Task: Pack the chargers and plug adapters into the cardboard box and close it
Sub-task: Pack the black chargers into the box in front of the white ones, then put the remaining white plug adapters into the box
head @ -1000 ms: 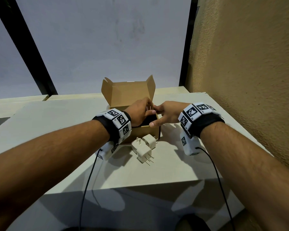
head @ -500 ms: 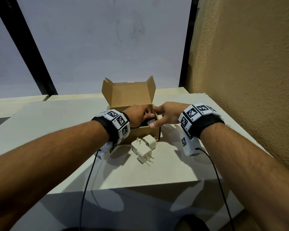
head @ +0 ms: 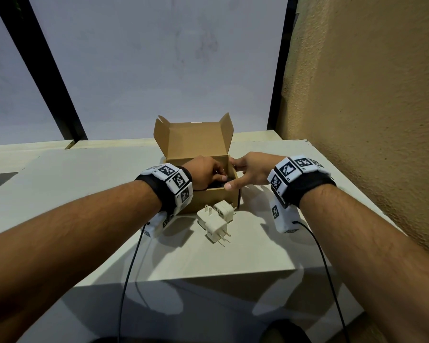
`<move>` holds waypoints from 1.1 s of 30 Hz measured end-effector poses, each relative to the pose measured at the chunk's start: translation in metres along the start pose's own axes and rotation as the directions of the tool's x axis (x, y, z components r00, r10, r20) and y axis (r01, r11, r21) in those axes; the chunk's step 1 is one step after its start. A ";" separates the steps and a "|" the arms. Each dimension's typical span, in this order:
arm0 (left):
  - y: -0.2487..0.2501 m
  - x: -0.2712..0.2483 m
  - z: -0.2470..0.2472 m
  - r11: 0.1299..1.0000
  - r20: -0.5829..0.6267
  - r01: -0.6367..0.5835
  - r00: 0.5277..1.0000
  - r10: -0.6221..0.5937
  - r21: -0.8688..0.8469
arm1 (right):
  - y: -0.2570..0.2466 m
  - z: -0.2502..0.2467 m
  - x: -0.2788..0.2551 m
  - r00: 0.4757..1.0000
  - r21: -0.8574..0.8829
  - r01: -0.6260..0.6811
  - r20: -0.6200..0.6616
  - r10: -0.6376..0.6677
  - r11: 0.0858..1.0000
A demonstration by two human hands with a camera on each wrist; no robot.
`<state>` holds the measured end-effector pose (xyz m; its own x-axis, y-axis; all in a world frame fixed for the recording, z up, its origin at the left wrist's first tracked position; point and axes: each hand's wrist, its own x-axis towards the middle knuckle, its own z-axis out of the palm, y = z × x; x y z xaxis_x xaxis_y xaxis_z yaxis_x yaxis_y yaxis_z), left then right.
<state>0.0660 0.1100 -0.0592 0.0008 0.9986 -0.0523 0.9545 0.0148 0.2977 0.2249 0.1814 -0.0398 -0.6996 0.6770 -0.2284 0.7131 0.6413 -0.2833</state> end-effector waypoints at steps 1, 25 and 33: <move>-0.001 -0.001 -0.001 1.000 0.012 -0.004 1.000 0.004 0.003 | 0.000 0.000 0.000 1.000 0.000 -0.002 0.000 0.002 1.000; 0.010 -0.125 0.013 0.881 -0.008 -0.392 0.913 0.409 0.264 | -0.016 -0.007 -0.007 0.996 -0.089 -0.028 0.078 0.035 0.996; 0.019 -0.126 0.017 0.926 0.107 -0.369 0.927 0.360 0.083 | -0.024 -0.005 -0.003 0.993 -0.180 -0.071 0.079 0.086 0.981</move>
<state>0.0892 -0.0162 -0.0628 0.3765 0.9254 -0.0434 0.9079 -0.3592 0.2159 0.2099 0.1658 -0.0280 -0.6369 0.6992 -0.3248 0.7574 0.6460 -0.0946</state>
